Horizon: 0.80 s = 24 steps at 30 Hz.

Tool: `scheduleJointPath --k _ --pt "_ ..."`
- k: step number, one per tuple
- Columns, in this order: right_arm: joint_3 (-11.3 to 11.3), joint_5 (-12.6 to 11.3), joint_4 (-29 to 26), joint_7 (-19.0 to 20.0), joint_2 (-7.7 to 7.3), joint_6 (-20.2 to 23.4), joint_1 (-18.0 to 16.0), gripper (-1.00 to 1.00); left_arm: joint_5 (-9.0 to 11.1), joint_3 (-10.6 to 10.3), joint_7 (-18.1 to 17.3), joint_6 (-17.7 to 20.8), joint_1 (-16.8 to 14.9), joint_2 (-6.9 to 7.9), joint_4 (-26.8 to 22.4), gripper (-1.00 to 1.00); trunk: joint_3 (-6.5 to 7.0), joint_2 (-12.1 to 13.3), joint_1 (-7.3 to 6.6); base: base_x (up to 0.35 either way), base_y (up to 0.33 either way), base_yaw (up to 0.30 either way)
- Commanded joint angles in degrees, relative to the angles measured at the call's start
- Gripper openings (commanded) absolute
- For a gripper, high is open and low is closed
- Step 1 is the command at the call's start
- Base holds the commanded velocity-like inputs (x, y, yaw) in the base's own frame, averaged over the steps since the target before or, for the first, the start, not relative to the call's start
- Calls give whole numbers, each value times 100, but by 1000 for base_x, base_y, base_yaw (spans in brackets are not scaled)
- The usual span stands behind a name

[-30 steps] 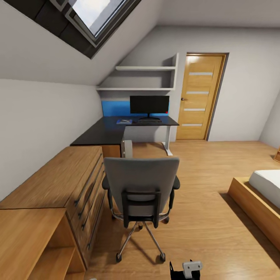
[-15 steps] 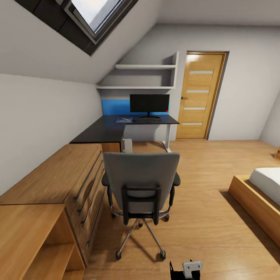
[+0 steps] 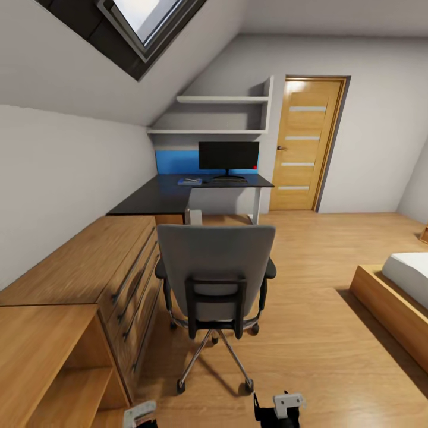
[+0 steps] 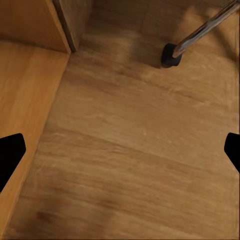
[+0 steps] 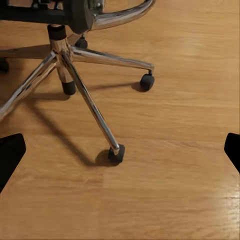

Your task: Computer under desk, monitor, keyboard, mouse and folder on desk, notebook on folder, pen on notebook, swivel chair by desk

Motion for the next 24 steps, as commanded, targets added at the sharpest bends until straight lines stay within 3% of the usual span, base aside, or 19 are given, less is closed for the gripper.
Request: scheduleJointPath --k 1,2,7,14,15,21,24 --pt "45 -12 -70 -53 0 46 -11 100 35 12 13 60 -94 -11 -13 100 -25 -44 22 0 0 0" --pt "39 -16 -305 -66 0 302 -43 100 36 14 18 280 -373 -24 -19 100 -43 -84 44 0 0 0" --pt "11 -41 -761 -78 12 1191 -520 100 40 16 15 1036 -1065 -57 -25 100 -133 -285 154 0 0 0" --pt "-91 -101 -871 -88 241 2192 -1434 100 34 16 11 1309 -1616 -222 -25 100 -258 -566 307 0 0 0" --pt "-232 -162 -892 -84 310 2621 -1819 100 34 16 -15 1340 -1763 -299 -24 100 -276 -606 329 0 0 0" --pt "-331 -208 -897 -79 412 2896 -2064 100 21 29 -40 1324 -1844 -318 155 100 -384 -846 461 0 0 0" --pt "-343 -219 -723 -74 471 2854 -2111 100 2 7 -41 1154 -1860 -318 503 100 -438 -967 527 0 0 0"
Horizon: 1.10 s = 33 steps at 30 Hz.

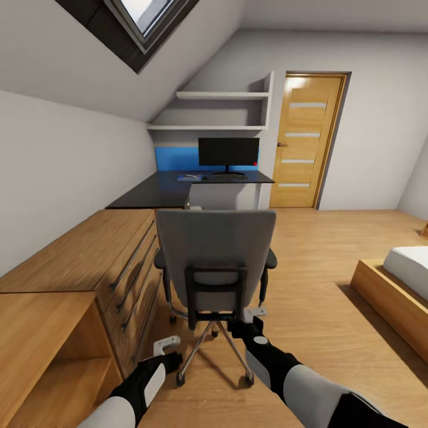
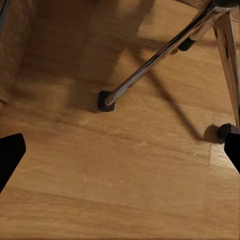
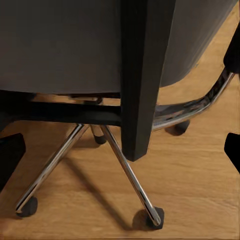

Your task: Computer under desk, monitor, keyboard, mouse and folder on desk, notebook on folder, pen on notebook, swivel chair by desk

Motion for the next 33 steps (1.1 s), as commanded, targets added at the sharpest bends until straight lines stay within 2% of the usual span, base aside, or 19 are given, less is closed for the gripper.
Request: scheduleJointPath --k 1,8,21,26,27,29,33 --pt "48 -59 92 -26 8 -86 -12 100 29 7 21 -50 -3 -3 40 100 -24 -44 22 0 0 0" --pt "22 -69 334 -25 -6 -357 -23 100 17 5 46 -196 -7 -3 141 100 -150 -325 175 0 0 0" --pt "22 -70 452 -25 -13 -388 -23 100 29 7 75 -205 -7 -3 138 100 -383 -846 461 0 0 0" --pt "22 -66 452 -25 -10 -389 -23 100 32 7 71 -200 -7 -3 -15 100 -473 -1047 571 0 0 0" --pt "22 -63 452 -25 -11 -391 -23 100 30 12 66 -211 -7 -3 -217 100 -473 -1047 571 0 0 0" --pt "22 -62 452 -25 -12 -392 -23 100 28 13 71 -213 -7 -3 -225 100 -473 -1047 571 0 0 0" --pt "22 -62 449 -25 -13 -392 -23 100 19 15 86 -215 -7 -3 -194 100 -545 -1207 659 0 0 0"
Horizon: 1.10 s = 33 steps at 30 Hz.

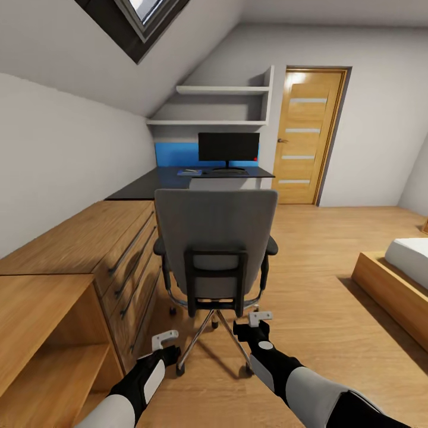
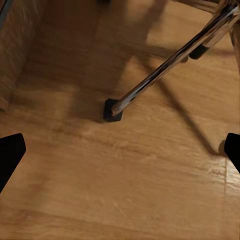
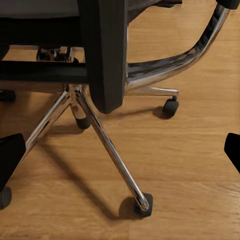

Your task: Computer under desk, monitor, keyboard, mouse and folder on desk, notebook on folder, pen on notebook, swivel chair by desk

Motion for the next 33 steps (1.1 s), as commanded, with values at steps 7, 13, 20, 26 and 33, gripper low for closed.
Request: scheduleJointPath --k 7,13,20,26,33 --pt "50 -51 -2 -18 0 -20 -5 100 26 1 20 43 -1 -3 -9 100 -132 -285 153 0 0 0" --pt "50 -51 -5 -8 0 -20 -5 100 25 -12 37 119 -6 -3 -83 100 -240 -525 285 0 0 0" --pt "57 -51 -19 -7 -1 -20 -5 100 15 -18 102 1243 -238 -3 -583 100 -365 -806 439 0 0 0" --pt "62 -51 -28 -1 6 -30 -5 100 22 -6 111 1364 -290 -3 -355 100 -473 -1047 570 0 0 0" --pt "67 -51 -11 2 12 -328 1 100 6 -8 109 127 -306 -3 209 100 -624 -1095 608 0 0 0"
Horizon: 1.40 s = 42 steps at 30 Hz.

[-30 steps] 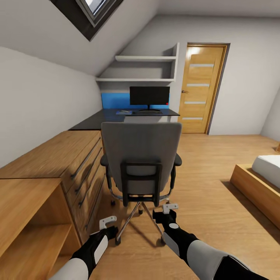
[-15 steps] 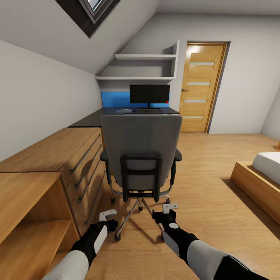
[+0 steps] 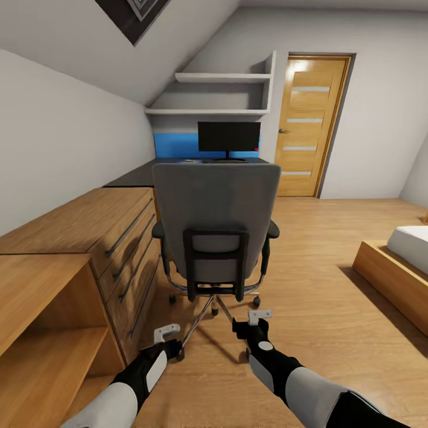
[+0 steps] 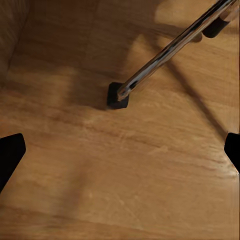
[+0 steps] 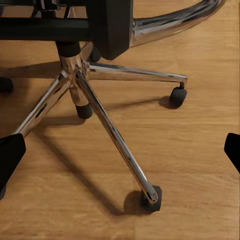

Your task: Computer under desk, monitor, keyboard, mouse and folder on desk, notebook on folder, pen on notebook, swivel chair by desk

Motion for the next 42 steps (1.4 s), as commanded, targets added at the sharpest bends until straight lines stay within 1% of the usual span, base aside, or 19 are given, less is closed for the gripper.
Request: scheduleJointPath --k 1,5,7,8,12,14,16,17,19,20,22,24,27,29,33,36,42 --pt "50 -46 3 -26 -1 -64 -4 100 25 6 20 -111 -1 -3 13 100 -28 -4 1 0 0 0" --pt "50 -45 6 -25 1 -255 1 100 21 5 24 -536 -2 -3 82 100 -117 -10 11 0 0 0" --pt "50 -45 4 -25 2 -329 3 100 20 7 28 -614 -3 -3 95 100 -161 -12 16 0 0 0" --pt "55 -46 2 -25 8 -433 7 100 20 10 43 -688 -3 -3 111 100 -184 -14 19 0 0 0" --pt "58 -46 -3 -25 13 -543 14 100 21 12 53 -735 -3 -3 127 100 -272 -19 29 0 0 0" --pt "58 -46 -32 -20 8 -574 15 100 22 4 57 -691 -3 -3 227 100 -316 -22 34 0 0 0" --pt "60 -46 -39 -19 7 -577 16 100 21 1 58 -624 -11 -3 216 100 -361 -24 40 0 0 0" --pt "63 -43 -44 -15 6 -579 16 100 24 3 44 -345 -77 -3 76 100 -383 -26 42 0 0 0" --pt "67 -34 -49 -10 6 -584 16 100 26 8 13 51 -174 -3 -143 100 -405 -27 45 0 0 0" --pt "69 -30 -50 -7 6 -587 16 100 24 9 7 106 -194 -3 -183 100 -405 -27 45 0 0 0" --pt "77 -11 -52 -2 5 -630 16 100 21 12 -14 -94 -249 -3 -120 100 -405 -27 45 0 0 0" --pt "78 -6 -50 0 4 -705 16 100 17 13 -13 -521 -265 23 168 100 -405 -27 45 0 0 0" --pt "79 -4 -44 1 -1 -761 16 100 12 9 -18 -866 -277 74 394 100 -405 -27 45 0 0 0" --pt "85 -1 -40 1 2 -777 16 100 10 7 -19 -954 -279 85 452 100 -405 -27 45 4 0 0" --pt "85 -2 -36 3 1 -786 16 100 2 4 -20 -1012 -281 78 513 100 -405 -27 45 94 0 0" --pt "86 -2 -36 3 1 -790 16 100 -86 -56 -22 -1041 -283 70 659 100 -405 -27 45 235 0 0" --pt "90 4 -29 2 4 -793 16 100 -286 -267 -28 -1073 -283 66 812 100 -405 -27 45 248 0 0"
